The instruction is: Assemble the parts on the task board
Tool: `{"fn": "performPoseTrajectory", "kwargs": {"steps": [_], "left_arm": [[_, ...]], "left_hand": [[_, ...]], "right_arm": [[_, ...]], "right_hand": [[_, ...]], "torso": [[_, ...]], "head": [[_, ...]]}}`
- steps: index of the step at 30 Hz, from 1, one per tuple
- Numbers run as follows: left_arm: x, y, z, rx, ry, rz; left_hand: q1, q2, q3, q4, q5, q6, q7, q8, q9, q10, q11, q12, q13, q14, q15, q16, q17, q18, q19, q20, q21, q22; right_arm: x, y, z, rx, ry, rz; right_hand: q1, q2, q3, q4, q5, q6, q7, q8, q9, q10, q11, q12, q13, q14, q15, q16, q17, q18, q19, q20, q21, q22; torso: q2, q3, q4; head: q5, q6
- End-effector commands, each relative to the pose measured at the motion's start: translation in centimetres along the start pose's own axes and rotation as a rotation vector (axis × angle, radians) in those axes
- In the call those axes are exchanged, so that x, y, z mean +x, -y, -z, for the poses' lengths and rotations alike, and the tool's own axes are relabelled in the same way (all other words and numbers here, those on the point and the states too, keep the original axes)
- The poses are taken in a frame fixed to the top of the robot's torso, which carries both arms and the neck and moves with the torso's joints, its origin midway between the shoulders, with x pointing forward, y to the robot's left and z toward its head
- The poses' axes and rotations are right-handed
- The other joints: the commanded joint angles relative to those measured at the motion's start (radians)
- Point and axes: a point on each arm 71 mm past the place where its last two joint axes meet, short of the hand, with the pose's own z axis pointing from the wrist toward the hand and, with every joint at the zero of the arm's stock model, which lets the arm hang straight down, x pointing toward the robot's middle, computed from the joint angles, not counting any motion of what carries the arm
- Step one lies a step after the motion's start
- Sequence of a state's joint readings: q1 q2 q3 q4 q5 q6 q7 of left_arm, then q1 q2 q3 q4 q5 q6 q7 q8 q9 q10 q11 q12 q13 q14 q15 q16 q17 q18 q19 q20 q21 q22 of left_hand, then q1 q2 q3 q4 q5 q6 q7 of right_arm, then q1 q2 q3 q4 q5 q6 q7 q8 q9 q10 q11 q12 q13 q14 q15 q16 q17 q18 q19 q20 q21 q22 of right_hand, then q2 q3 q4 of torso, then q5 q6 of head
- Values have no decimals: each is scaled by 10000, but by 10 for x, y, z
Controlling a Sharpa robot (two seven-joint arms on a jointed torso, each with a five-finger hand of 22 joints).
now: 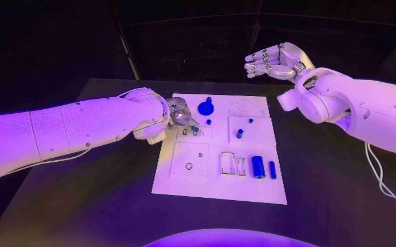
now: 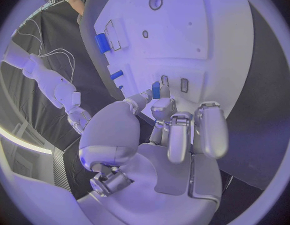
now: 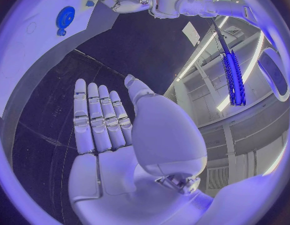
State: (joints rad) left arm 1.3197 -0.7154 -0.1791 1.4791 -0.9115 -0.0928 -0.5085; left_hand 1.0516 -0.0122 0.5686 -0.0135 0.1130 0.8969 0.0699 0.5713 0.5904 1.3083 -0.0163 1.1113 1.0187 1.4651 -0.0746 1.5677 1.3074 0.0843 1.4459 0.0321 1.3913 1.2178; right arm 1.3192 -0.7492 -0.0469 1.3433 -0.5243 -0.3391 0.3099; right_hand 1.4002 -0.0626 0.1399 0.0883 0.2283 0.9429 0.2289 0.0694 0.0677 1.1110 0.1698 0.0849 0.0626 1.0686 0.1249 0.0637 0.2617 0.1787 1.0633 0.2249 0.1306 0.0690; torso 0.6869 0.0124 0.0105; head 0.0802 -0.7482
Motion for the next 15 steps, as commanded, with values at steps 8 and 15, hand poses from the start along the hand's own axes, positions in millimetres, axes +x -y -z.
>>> {"fn": "performPoseTrajectory", "kwargs": {"steps": [8,15], "left_arm": [[3,2,-3,254,739,-781],[7,3,-4,235,606,-1125]], "left_hand": [[152,-47,1574,-1427,61,12,-104,87,43,91,-23,59,17,1057,-62,31,2634,-166,85,-38,55,35],[153,-83,1608,-1420,101,21,-107,108,60,113,-27,81,41,1057,-67,31,2634,-169,91,-43,62,48]], "right_arm": [[0,-2,-1,-188,11,-29],[1,-3,-1,-202,-56,-51]], "right_hand": [[-22,70,-10,32,34,-59,42,-38,-6,-74,-13,67,-2,56,22,17,-8,27,31,43,-59,5],[-33,75,-20,41,43,-64,44,-40,-6,-79,-12,69,-3,58,23,18,-35,28,30,45,-64,5]], "torso": [[3,-4,-18],[7,-1,-18]], "head": [[14,-25],[12,-60]]}}
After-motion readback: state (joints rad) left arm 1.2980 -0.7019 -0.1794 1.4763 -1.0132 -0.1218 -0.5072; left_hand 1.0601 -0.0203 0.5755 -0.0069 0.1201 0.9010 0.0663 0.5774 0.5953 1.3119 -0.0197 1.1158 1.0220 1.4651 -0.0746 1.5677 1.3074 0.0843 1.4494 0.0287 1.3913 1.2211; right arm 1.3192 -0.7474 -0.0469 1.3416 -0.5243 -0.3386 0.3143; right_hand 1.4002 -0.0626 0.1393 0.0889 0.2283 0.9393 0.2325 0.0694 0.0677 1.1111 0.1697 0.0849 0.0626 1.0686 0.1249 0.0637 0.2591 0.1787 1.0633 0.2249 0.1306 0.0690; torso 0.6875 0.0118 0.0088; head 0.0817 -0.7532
